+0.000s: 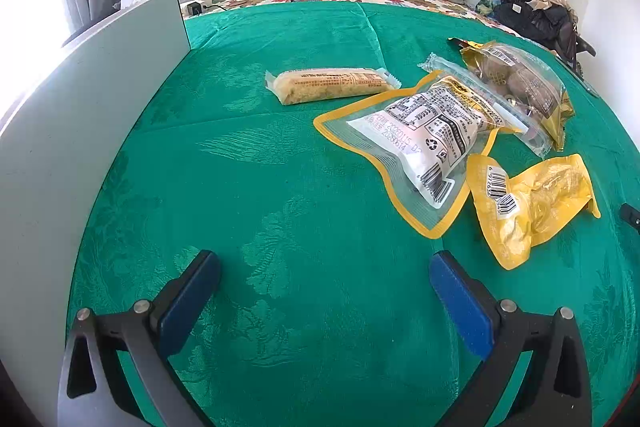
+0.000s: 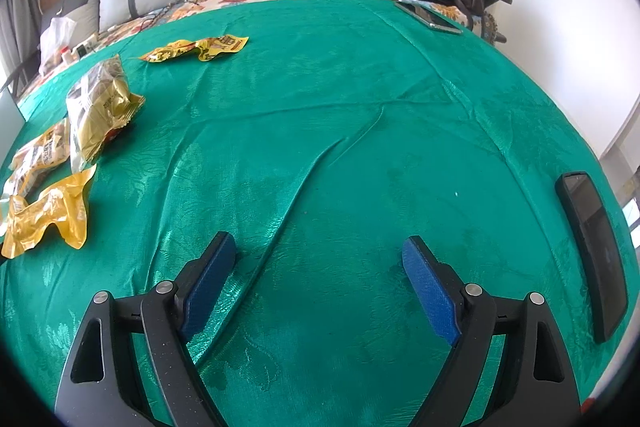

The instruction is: Organize snacks

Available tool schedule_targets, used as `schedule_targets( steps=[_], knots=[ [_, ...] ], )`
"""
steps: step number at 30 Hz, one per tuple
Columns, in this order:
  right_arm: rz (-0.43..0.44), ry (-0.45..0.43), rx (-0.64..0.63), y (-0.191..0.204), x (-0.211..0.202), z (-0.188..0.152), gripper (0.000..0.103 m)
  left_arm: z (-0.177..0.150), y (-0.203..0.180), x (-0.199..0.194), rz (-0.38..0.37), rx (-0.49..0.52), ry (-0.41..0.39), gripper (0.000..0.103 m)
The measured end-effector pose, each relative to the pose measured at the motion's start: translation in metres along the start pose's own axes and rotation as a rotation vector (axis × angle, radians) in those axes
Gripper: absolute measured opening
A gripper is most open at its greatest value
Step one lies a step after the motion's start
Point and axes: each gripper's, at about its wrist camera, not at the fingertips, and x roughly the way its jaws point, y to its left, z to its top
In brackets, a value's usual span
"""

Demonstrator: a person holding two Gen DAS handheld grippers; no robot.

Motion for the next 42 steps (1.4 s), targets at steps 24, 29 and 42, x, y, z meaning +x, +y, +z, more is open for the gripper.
schedule_targets(
  steps=[24, 29, 42],
  knots=[
    [0.0, 0.0, 0.0, -0.0004, 0.0, 0.0002, 0.088, -0.0002, -0.0001, 0.0002, 0.0, -0.001, -0.001, 0.103],
    [0.0, 0.0, 0.0, -0.0005, 0.0001, 0.0003, 0.088, -0.0002, -0.0001, 0.0002, 0.0, -0.001, -0.001, 0.103],
    [0.001, 0.0, 0.0, -0.0008, 0.0001, 0.0003, 0.088, 0.0015, 0.0026, -0.0018, -0.033, 0.04, 0.033, 0.103]
  ],
)
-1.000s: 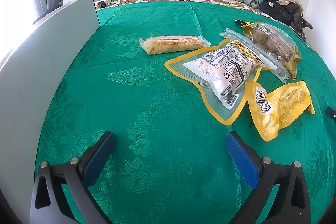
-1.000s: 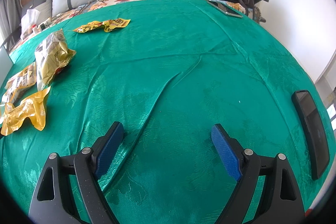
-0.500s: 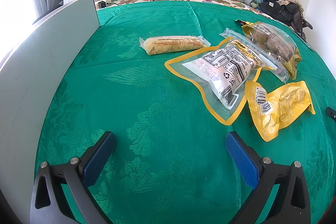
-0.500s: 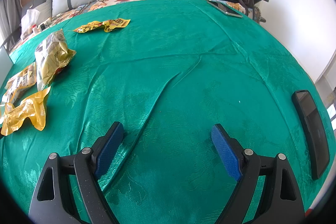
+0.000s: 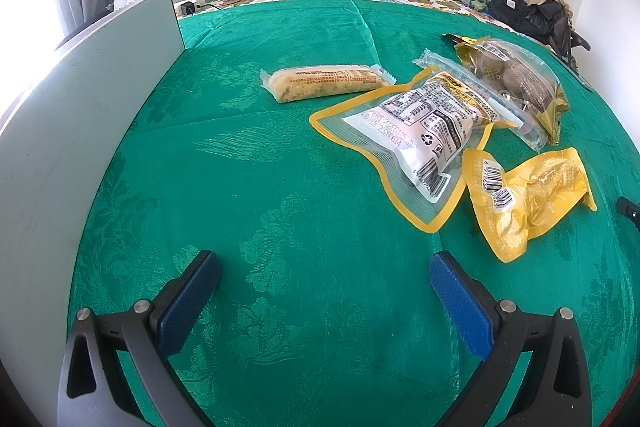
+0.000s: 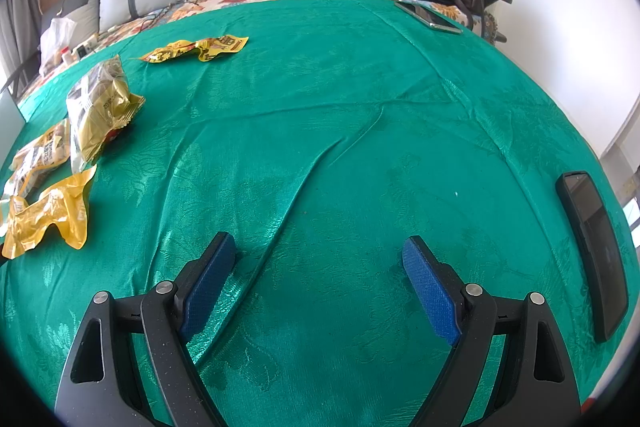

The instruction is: Organize snacks

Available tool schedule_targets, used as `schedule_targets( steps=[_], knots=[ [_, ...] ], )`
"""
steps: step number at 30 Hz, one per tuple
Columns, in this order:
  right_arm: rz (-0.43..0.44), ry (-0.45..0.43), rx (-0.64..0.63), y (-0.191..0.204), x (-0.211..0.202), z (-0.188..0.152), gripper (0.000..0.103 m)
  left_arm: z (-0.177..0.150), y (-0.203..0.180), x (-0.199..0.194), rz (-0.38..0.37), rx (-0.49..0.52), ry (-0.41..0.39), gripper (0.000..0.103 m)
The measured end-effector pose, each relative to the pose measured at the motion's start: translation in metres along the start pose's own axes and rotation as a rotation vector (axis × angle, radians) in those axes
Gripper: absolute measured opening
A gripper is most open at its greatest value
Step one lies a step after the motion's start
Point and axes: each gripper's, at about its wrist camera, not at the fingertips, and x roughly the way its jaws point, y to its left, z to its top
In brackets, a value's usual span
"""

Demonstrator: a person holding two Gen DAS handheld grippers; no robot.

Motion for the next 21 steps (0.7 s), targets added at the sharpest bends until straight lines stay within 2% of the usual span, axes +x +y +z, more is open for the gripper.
schedule_targets(
  steps=[3, 7, 9, 10, 12, 15, 16, 18, 21],
  knots=[
    [0.0, 0.0, 0.0, 0.0, 0.0, 0.0, 0.088, 0.016, 0.015, -0.001, -0.082, 0.024, 0.068, 0.103],
    [0.0, 0.0, 0.0, 0.0, 0.0, 0.0, 0.088, 0.073, 0.05, -0.013, -0.095, -0.036, 0.024, 0.103],
    [0.0, 0.0, 0.0, 0.0, 0.0, 0.0, 0.088, 0.106, 0.057, -0.009, -0.093, -0.025, 0.001, 0.103],
    [0.0, 0.0, 0.0, 0.0, 0.0, 0.0, 0.088, 0.119, 0.055, -0.001, -0.085, 0.016, 0.025, 0.103],
    [0.001, 0.0, 0.0, -0.001, 0.0, 0.0, 0.088, 0.14, 0.038, 0.024, -0.04, 0.179, 0.105, 0.103],
    [0.001, 0.0, 0.0, -0.001, 0.0, 0.0, 0.088, 0.143, 0.006, 0.067, 0.028, 0.468, 0.231, 0.103],
    [0.001, 0.0, 0.0, -0.001, 0.0, 0.0, 0.088, 0.143, -0.001, 0.076, 0.037, 0.527, 0.253, 0.102],
    [0.001, 0.0, 0.0, -0.001, 0.0, 0.0, 0.088, 0.154, -0.005, 0.082, 0.02, 0.533, 0.221, 0.103],
    [0.001, 0.0, 0.0, -0.001, 0.0, 0.0, 0.088, 0.172, -0.002, 0.1, 0.01, 0.433, 0.254, 0.103]
  ],
)
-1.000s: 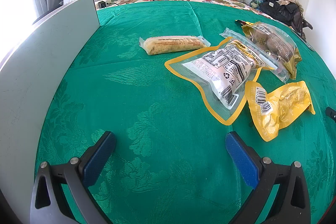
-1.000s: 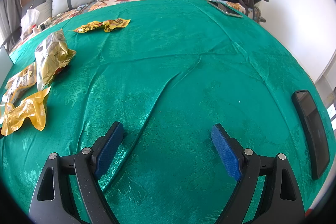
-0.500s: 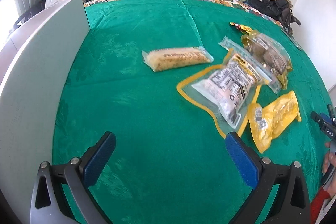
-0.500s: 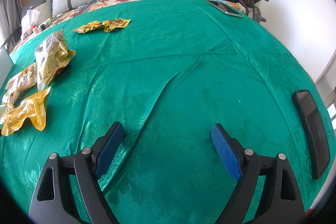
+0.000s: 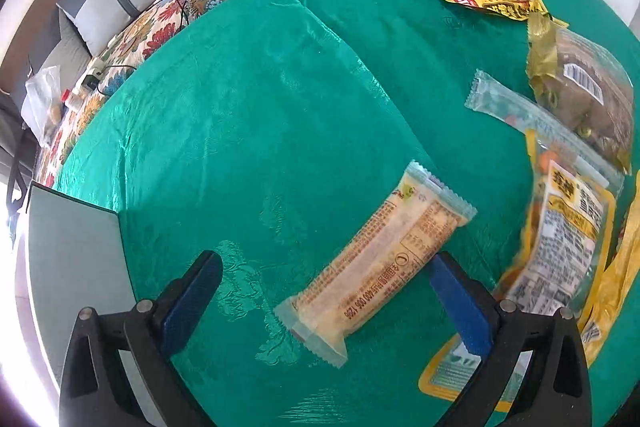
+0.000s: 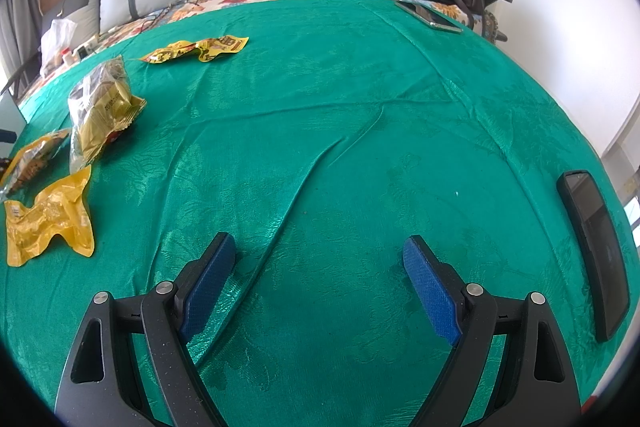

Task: Organize snacks
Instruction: 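Lower the left tool onto the cream wrapped bar and close it, then open the left tool and set the wrapped bar back on the sheet, then lower the right tool onto the clear tube snack and close it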

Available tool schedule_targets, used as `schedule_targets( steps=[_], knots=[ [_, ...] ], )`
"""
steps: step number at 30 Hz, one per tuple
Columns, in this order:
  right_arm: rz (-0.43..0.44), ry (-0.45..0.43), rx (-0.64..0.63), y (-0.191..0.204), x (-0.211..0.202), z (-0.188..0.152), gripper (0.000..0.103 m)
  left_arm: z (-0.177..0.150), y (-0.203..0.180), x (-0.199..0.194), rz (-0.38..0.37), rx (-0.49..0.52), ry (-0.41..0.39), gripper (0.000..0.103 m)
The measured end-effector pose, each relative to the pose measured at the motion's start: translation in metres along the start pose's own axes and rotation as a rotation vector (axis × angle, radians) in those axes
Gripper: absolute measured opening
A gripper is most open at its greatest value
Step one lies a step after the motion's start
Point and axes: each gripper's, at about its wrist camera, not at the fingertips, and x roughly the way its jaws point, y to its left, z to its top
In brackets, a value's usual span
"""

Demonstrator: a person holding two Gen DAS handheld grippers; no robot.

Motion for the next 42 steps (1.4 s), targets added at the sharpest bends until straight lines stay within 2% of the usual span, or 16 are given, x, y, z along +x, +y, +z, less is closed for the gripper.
schedule_targets(
  steps=[1, 3, 4, 5, 7, 11, 14, 19, 21, 22, 24, 25, 26, 29, 31, 42],
  knots=[
    [0.0, 0.0, 0.0, 0.0, 0.0, 0.0, 0.088, 0.002, 0.004, 0.003, -0.03, -0.044, 0.003, 0.102],
    [0.0, 0.0, 0.0, 0.0, 0.0, 0.0, 0.088, 0.003, 0.008, 0.006, -0.104, -0.134, 0.0, 0.095],
    [0.0, 0.0, 0.0, 0.0, 0.0, 0.0, 0.088, 0.001, 0.009, 0.004, -0.152, -0.164, -0.022, 0.081],
    [0.0, 0.0, 0.0, 0.0, 0.0, 0.0, 0.088, -0.001, 0.007, 0.0, -0.136, -0.166, -0.054, 0.057],
    [0.001, 0.0, 0.001, 0.0, 0.001, 0.0, 0.088, -0.004, 0.004, -0.007, -0.13, -0.182, -0.071, 0.027],
    [0.0, 0.0, 0.0, 0.0, 0.001, 0.0, 0.088, -0.029, 0.001, -0.016, -0.092, -0.283, -0.075, 0.026],
    [0.0, 0.0, 0.001, 0.0, 0.001, 0.0, 0.088, -0.068, -0.001, -0.029, -0.078, -0.38, -0.083, 0.026],
    [-0.001, 0.001, 0.001, 0.0, 0.001, 0.0, 0.088, -0.144, -0.02, -0.053, -0.093, -0.464, -0.106, 0.026],
    [-0.001, 0.001, 0.001, 0.0, 0.001, 0.0, 0.088, -0.165, -0.029, -0.06, -0.079, -0.481, -0.137, 0.026],
    [-0.001, 0.001, 0.001, 0.0, 0.001, 0.001, 0.088, -0.172, -0.031, -0.061, -0.068, -0.492, -0.158, 0.032],
    [-0.001, 0.001, 0.001, 0.0, 0.001, 0.0, 0.089, -0.179, -0.033, -0.06, -0.053, -0.501, -0.199, 0.063],
    [-0.001, 0.001, 0.002, 0.0, 0.001, 0.0, 0.089, -0.18, -0.034, -0.056, -0.029, -0.497, -0.193, 0.092],
    [0.0, 0.002, 0.003, 0.0, 0.001, 0.0, 0.089, -0.181, -0.037, -0.051, 0.0, -0.49, -0.182, 0.101],
    [0.0, 0.003, 0.005, -0.001, 0.001, 0.0, 0.09, -0.188, -0.036, -0.048, 0.023, -0.472, -0.266, 0.103],
    [0.001, 0.005, 0.008, -0.001, 0.001, 0.0, 0.09, -0.189, -0.034, -0.047, 0.034, -0.488, -0.28, 0.103],
    [0.019, 0.01, 0.004, 0.0, 0.003, 0.001, 0.096, -0.183, -0.029, -0.045, 0.034, -0.489, -0.28, 0.103]
  ],
)
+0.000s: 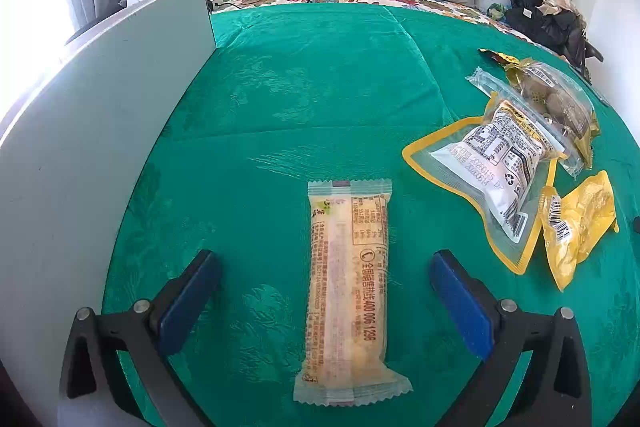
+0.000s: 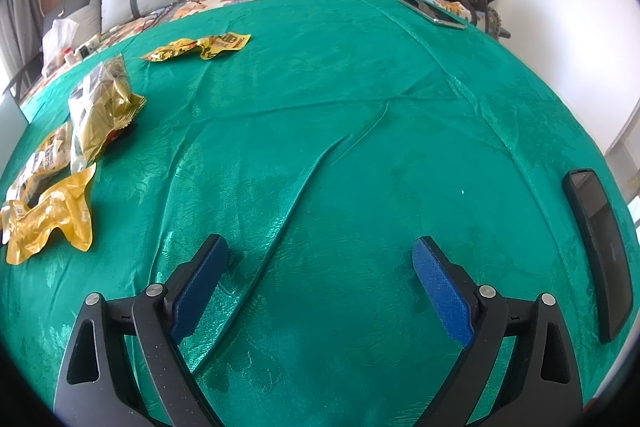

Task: Organize snacks
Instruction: 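Lower the right tool onto the clear tube snack and close it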

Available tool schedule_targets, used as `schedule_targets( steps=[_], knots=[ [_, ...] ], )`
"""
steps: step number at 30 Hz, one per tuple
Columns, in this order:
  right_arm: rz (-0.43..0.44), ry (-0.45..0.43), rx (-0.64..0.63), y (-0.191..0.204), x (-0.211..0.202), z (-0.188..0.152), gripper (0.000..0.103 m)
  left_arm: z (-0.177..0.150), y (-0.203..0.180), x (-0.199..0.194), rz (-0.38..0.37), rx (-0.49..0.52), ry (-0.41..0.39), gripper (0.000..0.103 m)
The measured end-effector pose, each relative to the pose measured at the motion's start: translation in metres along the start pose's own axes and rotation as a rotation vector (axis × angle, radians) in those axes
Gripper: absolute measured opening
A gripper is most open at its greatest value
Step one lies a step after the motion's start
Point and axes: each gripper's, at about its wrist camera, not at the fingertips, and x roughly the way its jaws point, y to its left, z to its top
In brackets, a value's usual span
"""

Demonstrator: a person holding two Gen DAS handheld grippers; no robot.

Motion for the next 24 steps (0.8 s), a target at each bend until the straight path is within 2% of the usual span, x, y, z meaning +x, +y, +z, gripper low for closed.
schedule_targets(
  steps=[3, 5, 7, 9, 11, 12, 13, 14, 15, 16, 18, 21, 24],
  knots=[
    [0.019, 0.004, -0.013, 0.001, -0.001, 0.0, 0.096, 0.0, 0.0, 0.0, 0.001, 0.0, 0.0, 0.103],
    [0.04, 0.039, -0.038, 0.007, -0.002, 0.008, 0.093, 0.0, 0.0, 0.0, 0.0, 0.0, 0.0, 0.103],
    [0.175, 0.0, -0.019, 0.019, -0.017, 0.022, 0.093, 0.0, 0.0, 0.0, 0.0, 0.0, 0.0, 0.103],
    [0.401, -0.02, -0.036, 0.047, -0.028, 0.042, 0.093, 0.0, 0.0, 0.0, 0.0, 0.0, 0.0, 0.103],
    [0.593, 0.033, -0.106, 0.089, -0.027, 0.065, 0.092, 0.0, 0.0, 0.0, 0.0, 0.0, 0.0, 0.103],
    [0.655, 0.08, -0.138, 0.11, -0.021, 0.074, 0.09, 0.0, 0.0, 0.0, 0.0, 0.0, 0.0, 0.103],
    [0.691, 0.125, -0.173, 0.133, -0.014, 0.081, 0.082, 0.0, 0.0, 0.0, 0.0, 0.0, 0.0, 0.103],
    [0.7, 0.159, -0.209, 0.151, -0.005, 0.087, 0.071, 0.0, 0.0, 0.0, 0.0, 0.0, 0.0, 0.103],
    [0.684, 0.203, -0.25, 0.169, 0.007, 0.091, 0.043, 0.0, 0.0, 0.0, 0.0, 0.0, 0.0, 0.103],
    [0.635, 0.248, -0.289, 0.185, 0.021, 0.092, 0.032, 0.0, 0.0, 0.0, 0.0, 0.0, 0.0, 0.103],
    [0.505, 0.24, -0.344, 0.204, 0.037, 0.096, 0.035, 0.0, 0.0, 0.0, 0.0, 0.0, 0.0, 0.103],
    [0.476, 0.193, -0.329, 0.209, 0.043, 0.105, 0.032, 0.0, 0.0, 0.0, 0.0, 0.0, 0.0, 0.103],
    [0.373, 0.21, -0.401, 0.22, 0.055, 0.107, 0.032, 0.0, 0.001, 0.0, 0.0, 0.0, 0.0, 0.103]
  ],
)
